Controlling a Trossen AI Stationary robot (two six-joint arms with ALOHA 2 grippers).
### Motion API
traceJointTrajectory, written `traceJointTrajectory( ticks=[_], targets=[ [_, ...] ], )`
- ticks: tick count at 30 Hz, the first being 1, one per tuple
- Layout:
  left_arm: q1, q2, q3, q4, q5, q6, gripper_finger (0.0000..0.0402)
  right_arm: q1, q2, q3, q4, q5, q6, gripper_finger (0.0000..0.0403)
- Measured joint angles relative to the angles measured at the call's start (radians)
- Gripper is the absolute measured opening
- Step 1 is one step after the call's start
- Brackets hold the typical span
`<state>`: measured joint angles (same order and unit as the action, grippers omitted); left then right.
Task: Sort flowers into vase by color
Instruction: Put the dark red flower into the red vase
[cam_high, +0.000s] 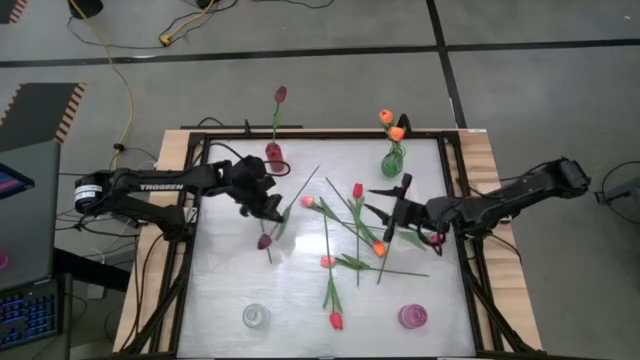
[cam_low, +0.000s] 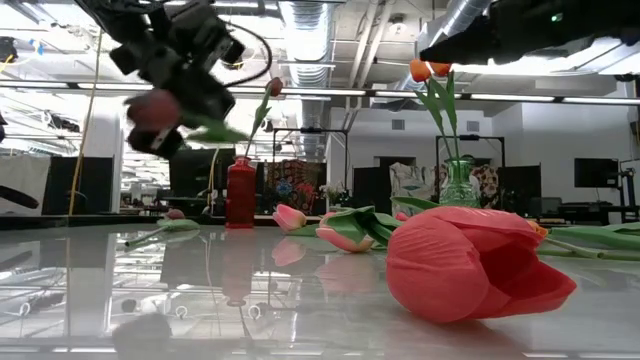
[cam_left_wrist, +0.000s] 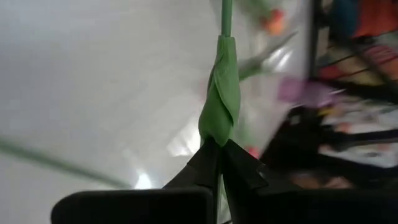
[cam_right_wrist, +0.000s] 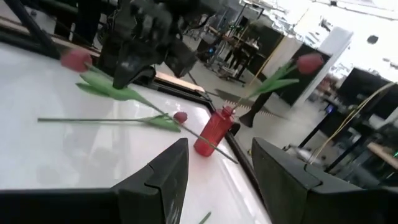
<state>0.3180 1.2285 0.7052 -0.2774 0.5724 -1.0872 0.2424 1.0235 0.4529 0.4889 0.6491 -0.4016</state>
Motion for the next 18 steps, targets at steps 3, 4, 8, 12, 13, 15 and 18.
traceJointTrajectory(
  ticks=[3,4,8,12,13,15,18],
  targets=[
    [-0.021,0.000,0.000,0.105,-0.001,-0.084,0.0000,0.000,0.063,0.026,0.032,0.000,-0.070,0.0203],
    [-0.030,0.000,0.000,0.135,-0.002,-0.109,0.0000,0.000,0.085,0.040,0.033,0.001,-0.091,0.0203],
    [-0.072,0.000,0.000,0.253,-0.034,-0.214,0.0000,0.000,0.179,0.111,0.036,0.001,-0.190,0.0203],
    [-0.107,0.000,0.000,0.308,-0.067,-0.255,0.0000,-0.002,0.278,0.194,0.036,0.001,-0.278,0.0203],
    [-0.115,0.000,0.000,0.309,-0.075,-0.261,0.0000,-0.003,0.302,0.215,0.037,0.001,-0.297,0.0203],
    [-0.129,0.000,0.000,0.314,-0.092,-0.262,0.0000,-0.004,0.353,0.260,0.036,0.001,-0.339,0.0203],
    [-0.146,0.000,0.000,0.327,-0.112,-0.262,0.0000,-0.004,0.427,0.323,0.035,0.001,-0.411,0.0203]
  ],
)
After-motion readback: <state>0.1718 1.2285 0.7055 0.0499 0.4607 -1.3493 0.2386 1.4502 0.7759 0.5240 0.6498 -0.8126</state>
